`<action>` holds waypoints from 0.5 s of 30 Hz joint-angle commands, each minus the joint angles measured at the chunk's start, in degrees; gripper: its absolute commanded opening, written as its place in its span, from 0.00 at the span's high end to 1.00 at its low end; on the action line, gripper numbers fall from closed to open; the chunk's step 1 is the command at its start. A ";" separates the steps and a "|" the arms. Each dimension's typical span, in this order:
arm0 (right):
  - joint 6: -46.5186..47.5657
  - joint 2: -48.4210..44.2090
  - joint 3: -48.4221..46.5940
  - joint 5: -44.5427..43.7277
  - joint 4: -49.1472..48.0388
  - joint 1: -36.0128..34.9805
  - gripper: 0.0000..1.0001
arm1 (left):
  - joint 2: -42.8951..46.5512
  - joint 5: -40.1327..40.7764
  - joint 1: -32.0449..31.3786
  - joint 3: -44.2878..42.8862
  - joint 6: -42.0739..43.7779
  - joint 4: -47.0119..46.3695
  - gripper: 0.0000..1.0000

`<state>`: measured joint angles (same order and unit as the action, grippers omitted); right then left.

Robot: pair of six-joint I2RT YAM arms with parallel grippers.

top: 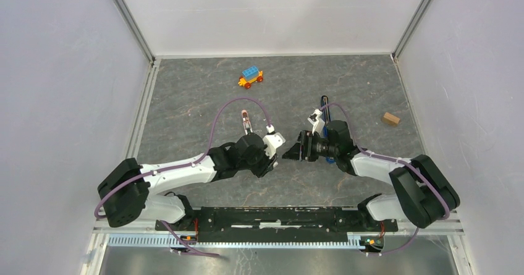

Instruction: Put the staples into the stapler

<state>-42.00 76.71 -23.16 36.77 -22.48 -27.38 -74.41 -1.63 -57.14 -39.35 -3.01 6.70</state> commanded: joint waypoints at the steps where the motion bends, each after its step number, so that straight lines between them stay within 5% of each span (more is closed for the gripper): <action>1: -1.98 2.85 -2.92 3.56 -5.14 -0.92 0.24 | 1.75 -1.42 -0.37 0.23 4.59 -2.31 0.58; 15: -2.92 8.41 -5.50 3.61 -6.34 -2.13 0.25 | 2.34 -1.67 -0.51 0.26 5.60 -2.47 0.57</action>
<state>-44.56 84.14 -26.46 39.44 -26.15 -29.26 -73.80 -2.15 -57.32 -39.16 -0.69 6.70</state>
